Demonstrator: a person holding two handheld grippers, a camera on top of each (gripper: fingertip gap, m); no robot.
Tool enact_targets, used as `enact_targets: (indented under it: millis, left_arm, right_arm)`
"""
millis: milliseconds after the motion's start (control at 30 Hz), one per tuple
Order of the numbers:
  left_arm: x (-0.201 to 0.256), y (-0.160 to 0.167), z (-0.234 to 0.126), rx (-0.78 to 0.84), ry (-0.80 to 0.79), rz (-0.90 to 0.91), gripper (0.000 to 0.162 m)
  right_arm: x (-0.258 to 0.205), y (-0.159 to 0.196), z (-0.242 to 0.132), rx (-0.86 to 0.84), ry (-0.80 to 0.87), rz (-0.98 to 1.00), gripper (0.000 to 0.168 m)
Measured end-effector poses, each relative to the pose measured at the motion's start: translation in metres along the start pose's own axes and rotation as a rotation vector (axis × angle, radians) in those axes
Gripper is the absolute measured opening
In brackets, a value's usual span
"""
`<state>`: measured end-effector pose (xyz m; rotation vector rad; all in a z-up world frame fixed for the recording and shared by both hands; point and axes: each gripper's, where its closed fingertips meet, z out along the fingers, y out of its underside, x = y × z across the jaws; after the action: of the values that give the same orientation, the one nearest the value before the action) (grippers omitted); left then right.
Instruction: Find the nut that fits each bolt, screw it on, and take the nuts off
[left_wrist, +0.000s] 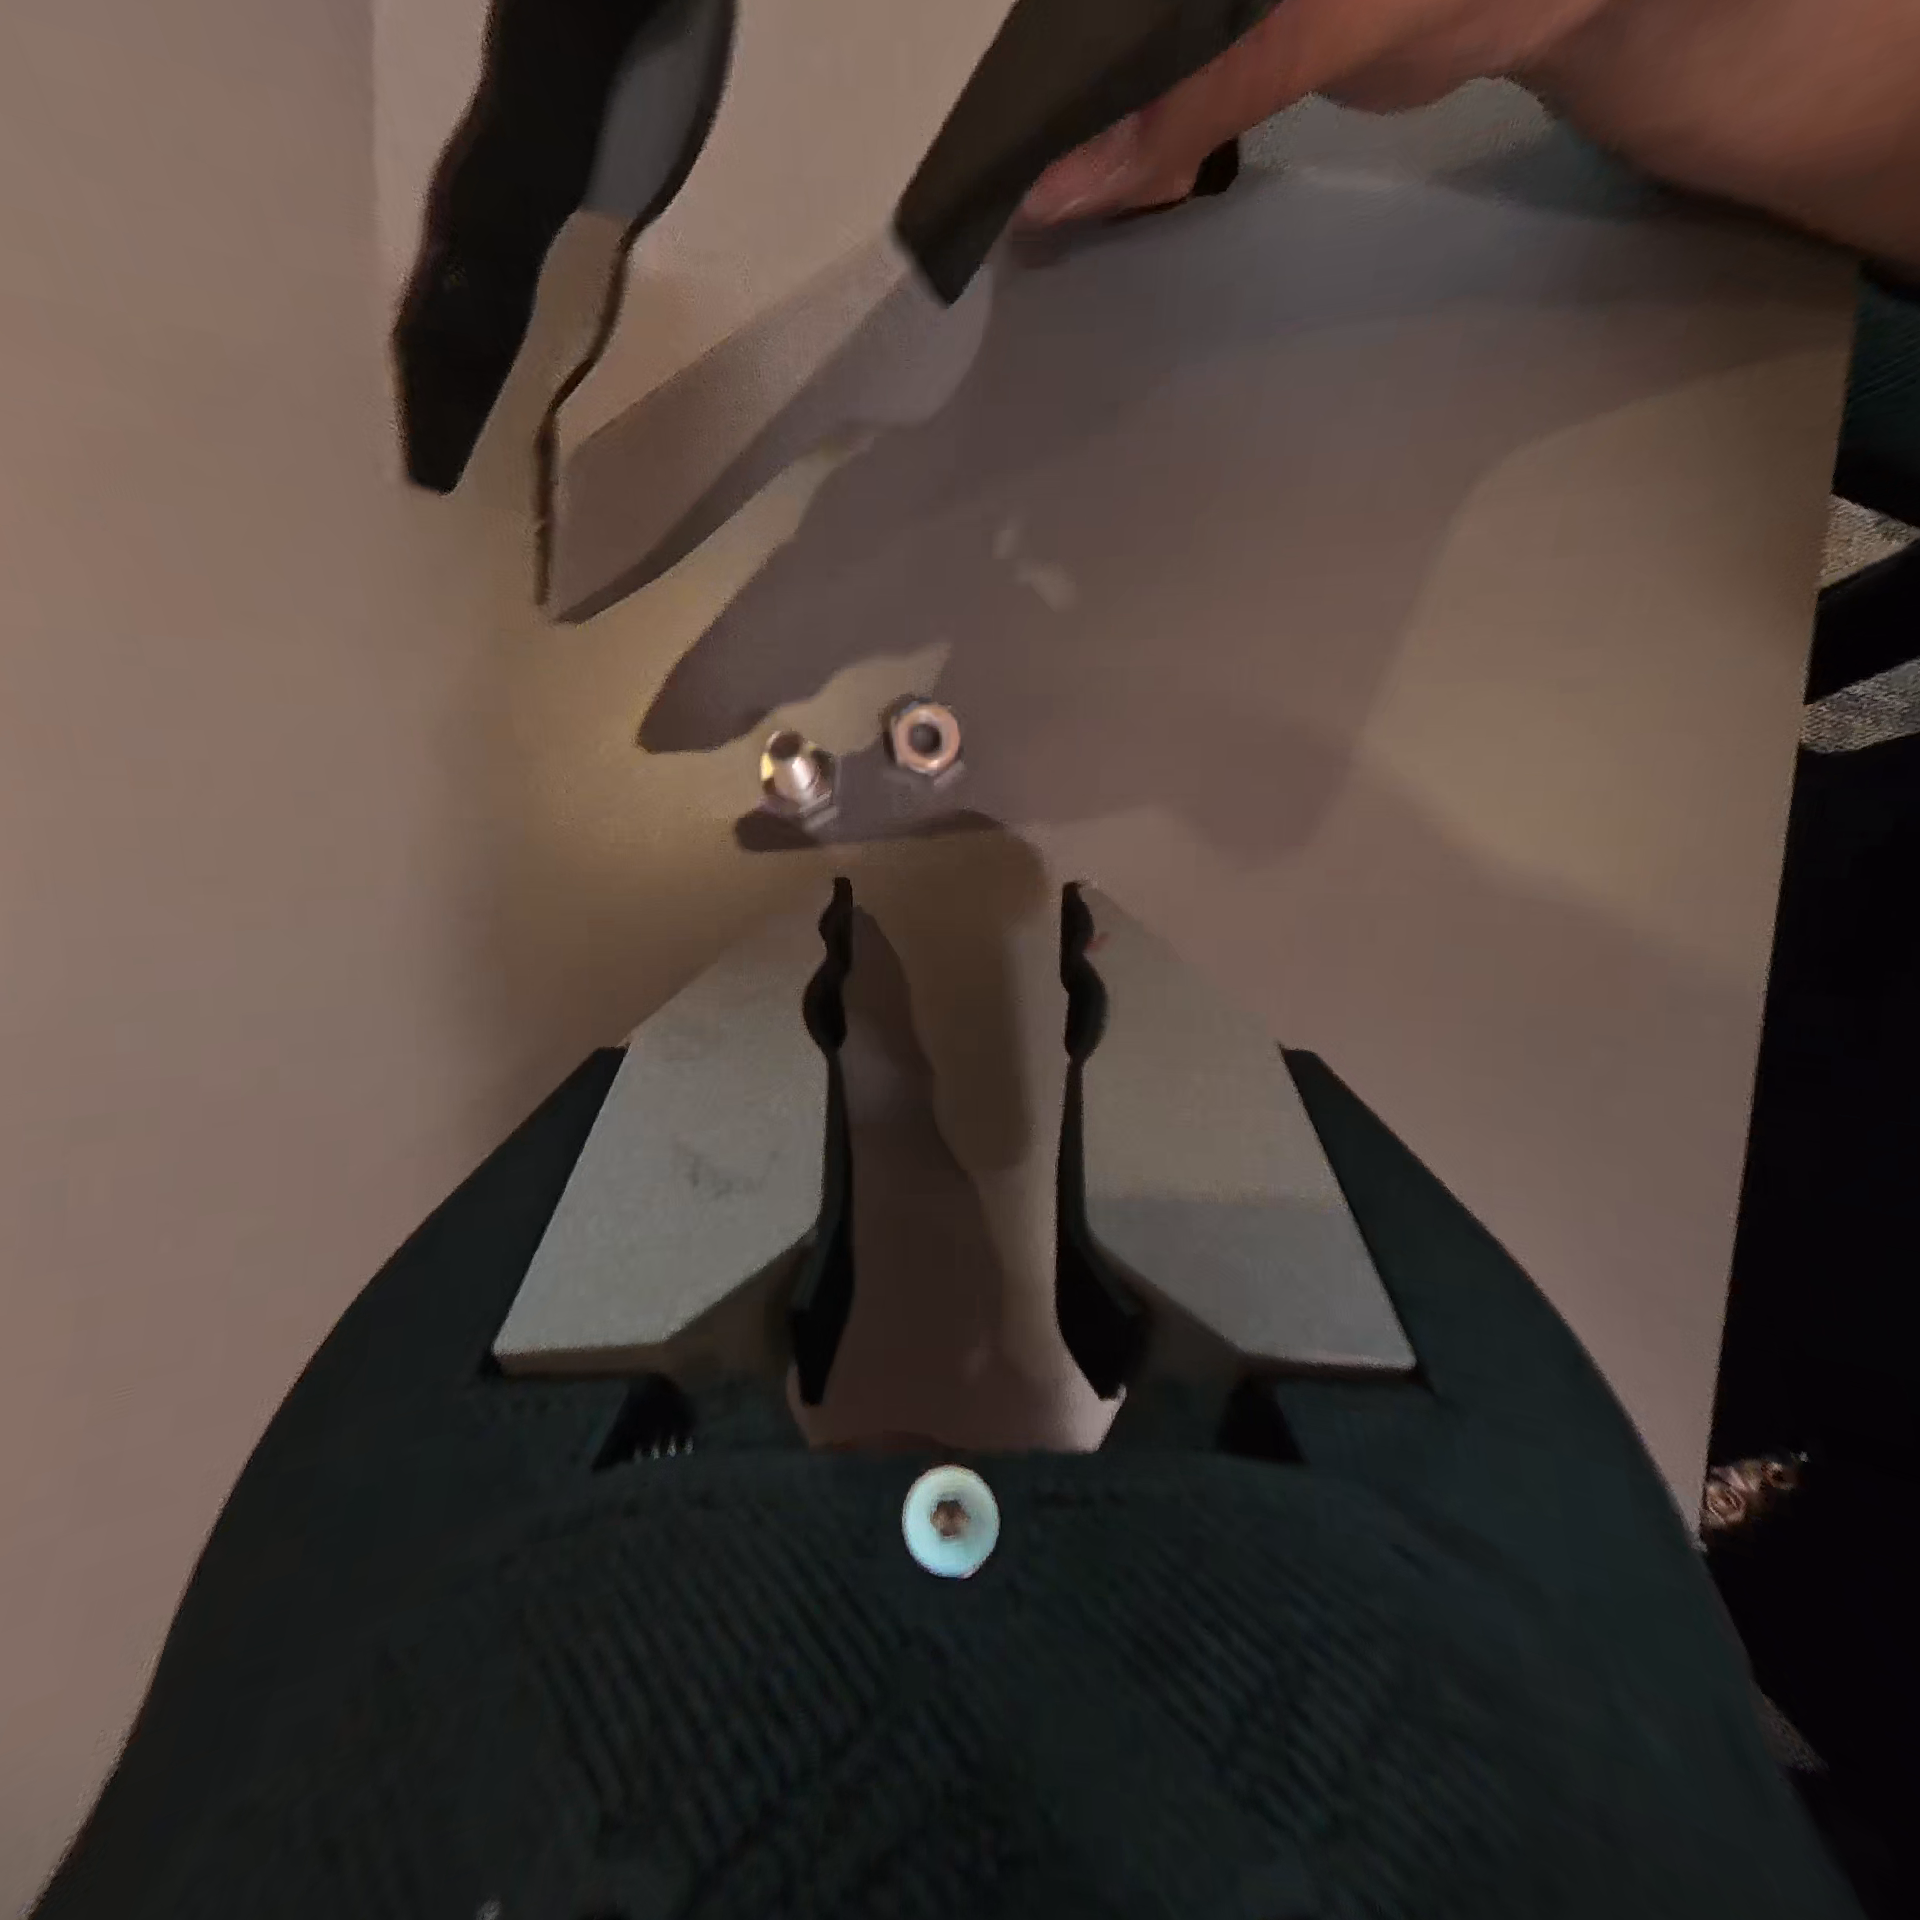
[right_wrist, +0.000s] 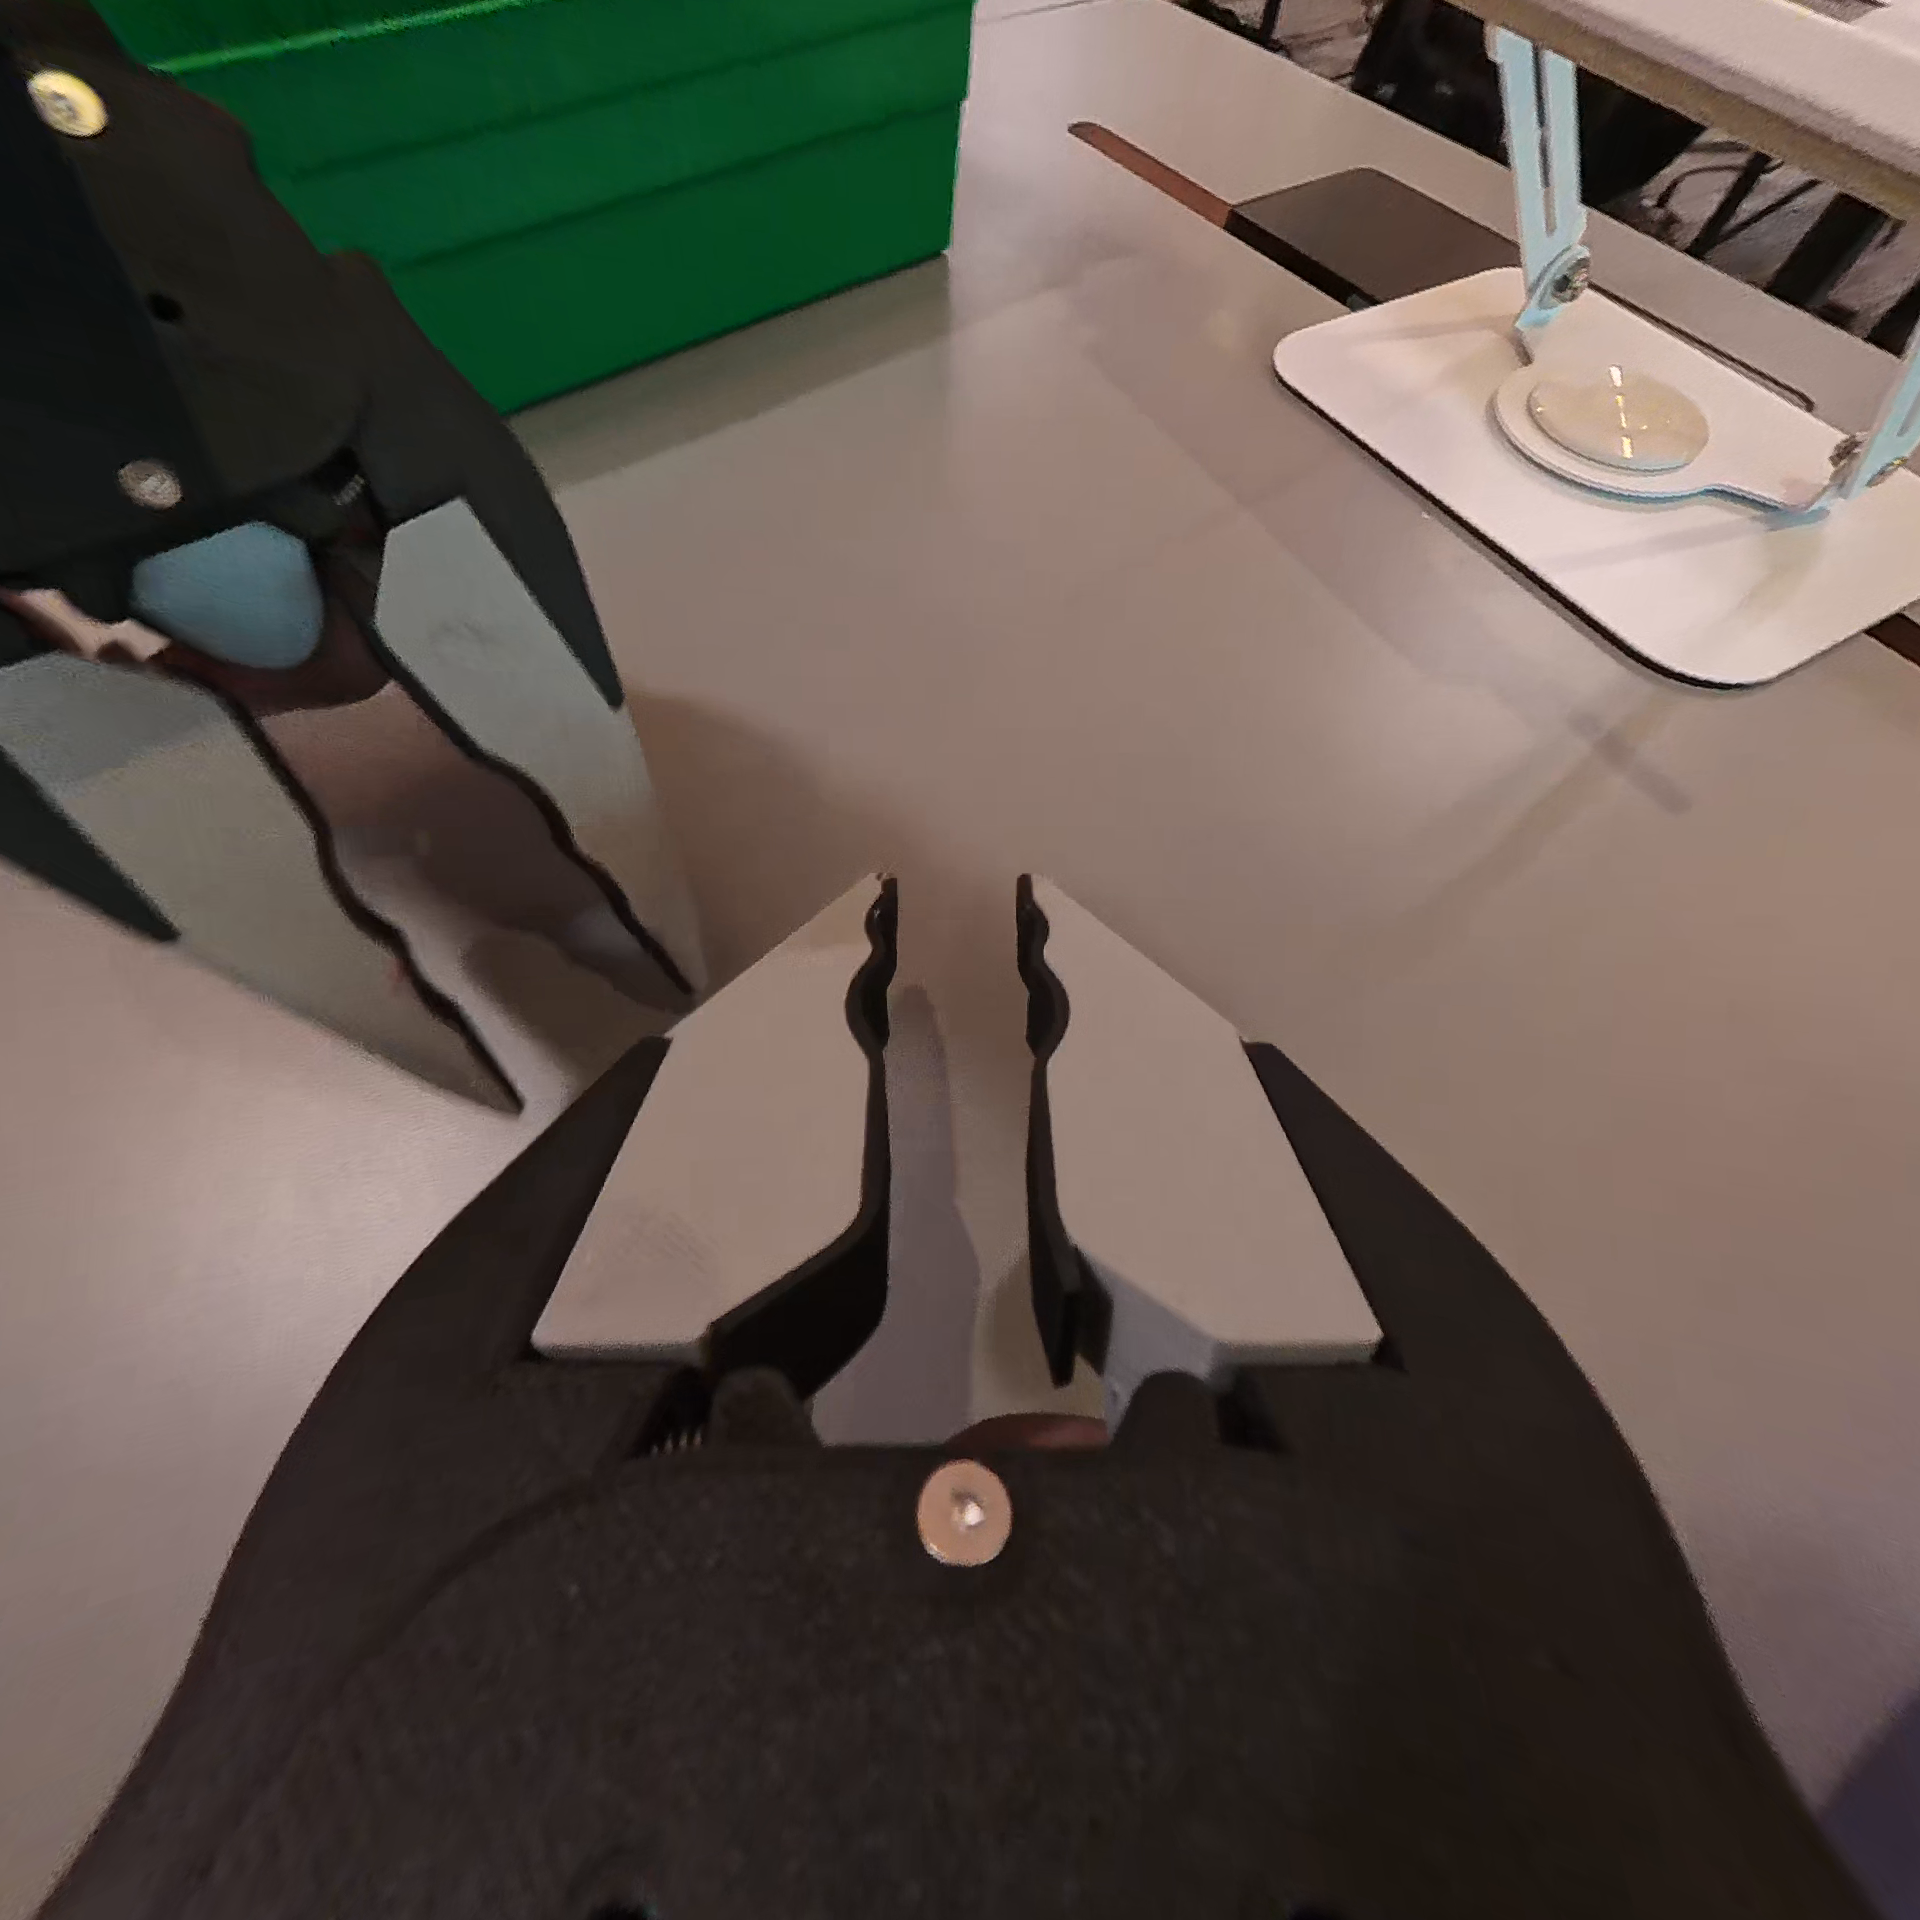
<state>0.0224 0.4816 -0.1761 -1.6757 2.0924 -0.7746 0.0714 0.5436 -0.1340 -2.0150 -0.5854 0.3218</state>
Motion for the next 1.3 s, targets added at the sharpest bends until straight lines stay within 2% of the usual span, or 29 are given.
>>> enact_targets:
  millis: [233,433,467,533,700,800,933,1300]
  left_arm:
    - [-0.045,0.021,-0.017,0.035,-0.105,-0.111,0.034]
    - [-0.048,0.024,-0.011,0.032,-0.113,-0.100,0.032]
    - [-0.048,0.024,-0.011,0.030,-0.118,-0.092,0.032]
    - [-0.047,0.023,-0.009,0.038,-0.118,-0.085,0.033]
    - [-0.045,0.014,-0.005,0.089,-0.098,-0.088,0.034]
    - [-0.046,0.002,-0.005,0.167,-0.096,-0.103,0.033]
    - [-0.038,-0.014,-0.008,0.250,-0.077,-0.086,0.033]
    - [-0.041,-0.027,-0.015,0.306,-0.204,-0.002,0.022]
  right_arm:
    - [-0.034,0.009,-0.004,-0.085,-0.179,-0.059,0.022]
    - [-0.035,0.031,0.004,-0.195,-0.163,-0.108,0.023]
    - [-0.034,0.034,0.006,-0.211,-0.159,-0.110,0.021]
    - [-0.037,0.038,0.010,-0.220,-0.173,-0.107,0.006]
    - [-0.036,0.024,0.009,-0.145,-0.188,-0.034,0.004]
    - [-0.041,0.006,0.004,-0.040,-0.258,0.070,0.005]
    - [-0.039,-0.006,0.003,0.034,-0.257,0.131,0.005]
    - [-0.044,-0.016,0.001,0.081,-0.294,0.205,0.005]
